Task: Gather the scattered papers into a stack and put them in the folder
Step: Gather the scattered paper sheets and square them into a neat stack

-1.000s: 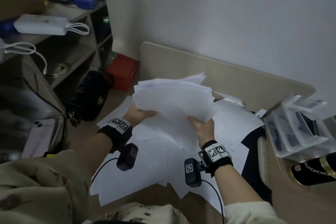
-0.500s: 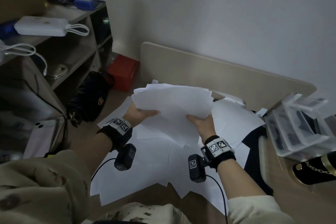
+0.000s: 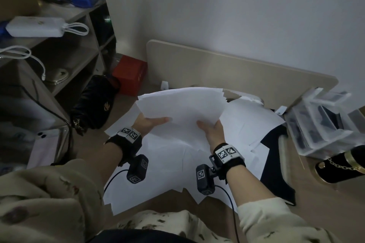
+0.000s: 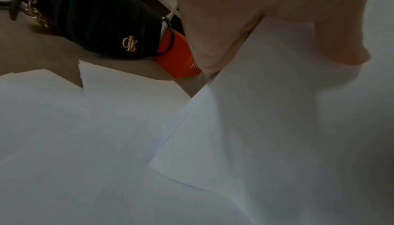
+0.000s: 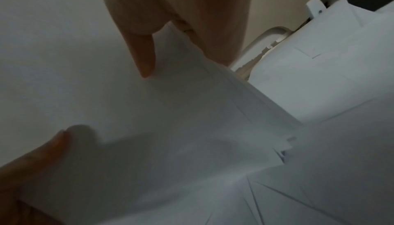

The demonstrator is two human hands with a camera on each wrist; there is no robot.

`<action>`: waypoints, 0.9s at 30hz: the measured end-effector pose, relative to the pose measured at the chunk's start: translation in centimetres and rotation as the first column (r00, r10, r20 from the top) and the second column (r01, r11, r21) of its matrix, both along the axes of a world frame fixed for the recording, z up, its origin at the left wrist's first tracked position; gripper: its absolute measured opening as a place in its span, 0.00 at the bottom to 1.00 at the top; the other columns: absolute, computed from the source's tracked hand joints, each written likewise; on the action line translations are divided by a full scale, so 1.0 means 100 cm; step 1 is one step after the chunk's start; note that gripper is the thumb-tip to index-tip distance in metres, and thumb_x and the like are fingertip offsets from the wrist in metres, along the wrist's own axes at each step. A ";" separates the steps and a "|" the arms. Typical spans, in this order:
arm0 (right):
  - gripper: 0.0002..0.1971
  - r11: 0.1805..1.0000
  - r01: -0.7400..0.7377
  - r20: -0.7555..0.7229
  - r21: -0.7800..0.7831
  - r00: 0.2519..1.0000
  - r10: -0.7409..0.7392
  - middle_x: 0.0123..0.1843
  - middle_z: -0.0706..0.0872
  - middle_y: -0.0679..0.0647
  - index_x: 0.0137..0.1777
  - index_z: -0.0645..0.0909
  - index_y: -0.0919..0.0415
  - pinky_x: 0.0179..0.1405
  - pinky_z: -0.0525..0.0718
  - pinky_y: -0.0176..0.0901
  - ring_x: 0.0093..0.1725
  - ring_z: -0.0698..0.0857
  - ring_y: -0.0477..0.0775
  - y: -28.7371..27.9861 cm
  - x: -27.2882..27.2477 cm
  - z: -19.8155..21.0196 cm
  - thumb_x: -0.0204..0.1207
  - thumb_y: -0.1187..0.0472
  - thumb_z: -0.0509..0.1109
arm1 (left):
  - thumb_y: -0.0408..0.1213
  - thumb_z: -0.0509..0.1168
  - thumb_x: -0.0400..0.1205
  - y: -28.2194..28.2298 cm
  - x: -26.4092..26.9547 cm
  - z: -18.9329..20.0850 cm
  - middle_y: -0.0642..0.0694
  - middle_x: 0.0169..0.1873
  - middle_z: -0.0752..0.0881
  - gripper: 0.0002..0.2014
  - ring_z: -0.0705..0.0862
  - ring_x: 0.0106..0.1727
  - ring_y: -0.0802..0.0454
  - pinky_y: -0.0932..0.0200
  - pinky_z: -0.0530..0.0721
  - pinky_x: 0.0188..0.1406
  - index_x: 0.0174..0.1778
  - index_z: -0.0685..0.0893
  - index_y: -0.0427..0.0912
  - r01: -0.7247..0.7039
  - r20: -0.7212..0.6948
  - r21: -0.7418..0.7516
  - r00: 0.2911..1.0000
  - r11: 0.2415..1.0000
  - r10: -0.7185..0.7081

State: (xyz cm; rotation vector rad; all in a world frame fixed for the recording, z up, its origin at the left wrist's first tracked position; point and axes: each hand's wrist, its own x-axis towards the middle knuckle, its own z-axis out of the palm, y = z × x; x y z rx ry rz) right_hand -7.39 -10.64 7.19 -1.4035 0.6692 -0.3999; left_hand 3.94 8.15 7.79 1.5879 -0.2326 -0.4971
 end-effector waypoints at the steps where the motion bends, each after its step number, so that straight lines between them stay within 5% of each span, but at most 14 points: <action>1: 0.14 1.000 0.011 0.000 -0.006 1.000 -0.011 0.47 0.86 0.48 0.52 0.79 0.55 0.49 0.80 0.41 0.48 0.85 0.50 0.001 0.000 0.000 0.72 0.72 0.73 | 0.30 0.80 0.68 -0.001 -0.001 -0.001 0.42 0.53 0.89 0.19 0.86 0.57 0.46 0.42 0.83 0.64 0.53 0.86 0.44 -0.010 0.003 -0.006 1.000 1.000 0.010; 6: 0.12 0.990 0.135 0.056 -0.033 0.990 -0.133 0.41 0.86 0.47 0.41 0.81 0.53 0.36 0.81 0.28 0.41 0.84 0.45 0.001 -0.004 0.009 0.72 0.73 0.72 | 0.31 0.80 0.67 -0.011 -0.007 0.003 0.45 0.52 0.89 0.16 0.87 0.55 0.48 0.51 0.84 0.59 0.48 0.87 0.47 -0.082 -0.036 -0.063 0.996 0.995 0.079; 9: 0.10 0.991 0.134 0.011 0.000 0.991 -0.134 0.47 0.86 0.52 0.50 0.81 0.59 0.41 0.81 0.33 0.48 0.84 0.53 -0.001 -0.017 0.004 0.73 0.72 0.72 | 0.30 0.79 0.69 -0.014 -0.014 0.001 0.47 0.49 0.89 0.16 0.86 0.54 0.49 0.58 0.84 0.53 0.48 0.85 0.49 -0.008 0.016 -0.020 1.000 1.000 0.008; 12: 0.19 0.993 0.107 0.025 -0.047 0.994 -0.106 0.55 0.87 0.57 0.61 0.79 0.63 0.45 0.83 0.37 0.55 0.86 0.57 -0.003 -0.020 0.011 0.71 0.73 0.74 | 0.30 0.78 0.70 -0.015 -0.016 0.005 0.54 0.45 0.86 0.17 0.84 0.48 0.61 0.67 0.80 0.45 0.45 0.81 0.54 0.000 0.066 0.001 0.998 1.000 0.000; 16: 0.24 0.988 0.105 0.206 -0.110 0.975 -0.081 0.56 0.87 0.60 0.65 0.76 0.66 0.52 0.86 0.39 0.55 0.87 0.55 0.000 -0.009 0.045 0.70 0.73 0.75 | 0.37 0.81 0.67 -0.012 -0.013 0.013 0.54 0.47 0.87 0.18 0.86 0.51 0.59 0.59 0.84 0.52 0.48 0.83 0.55 -0.137 0.144 -0.051 0.979 0.989 0.143; 18: 0.25 0.990 0.122 0.277 -0.072 0.956 -0.098 0.59 0.85 0.61 0.64 0.76 0.60 0.59 0.84 0.46 0.58 0.85 0.57 0.007 -0.003 0.056 0.67 0.65 0.77 | 0.42 0.82 0.65 -0.012 -0.013 0.019 0.50 0.51 0.88 0.21 0.87 0.54 0.55 0.55 0.86 0.54 0.51 0.83 0.53 -0.201 0.183 -0.133 0.957 0.971 0.223; 22: 0.24 0.961 0.277 0.276 0.005 0.923 -0.268 0.66 0.78 0.52 0.55 0.73 0.41 0.67 0.79 0.47 0.66 0.79 0.52 0.019 0.008 0.063 0.62 0.50 0.80 | 0.36 0.82 0.66 -0.017 -0.015 0.031 0.45 0.55 0.83 0.28 0.85 0.52 0.59 0.60 0.87 0.50 0.59 0.77 0.44 -0.262 0.207 -0.246 0.927 0.933 0.314; 27: 0.27 0.926 0.373 0.260 0.055 0.890 -0.374 0.57 0.71 0.37 0.65 0.70 0.54 0.54 0.71 0.25 0.65 0.72 0.42 0.019 0.021 0.072 0.70 0.51 0.78 | 0.32 0.80 0.68 -0.020 -0.015 0.033 0.51 0.50 0.81 0.25 0.84 0.48 0.63 0.61 0.87 0.47 0.57 0.77 0.47 -0.252 0.211 -0.248 0.928 0.935 0.306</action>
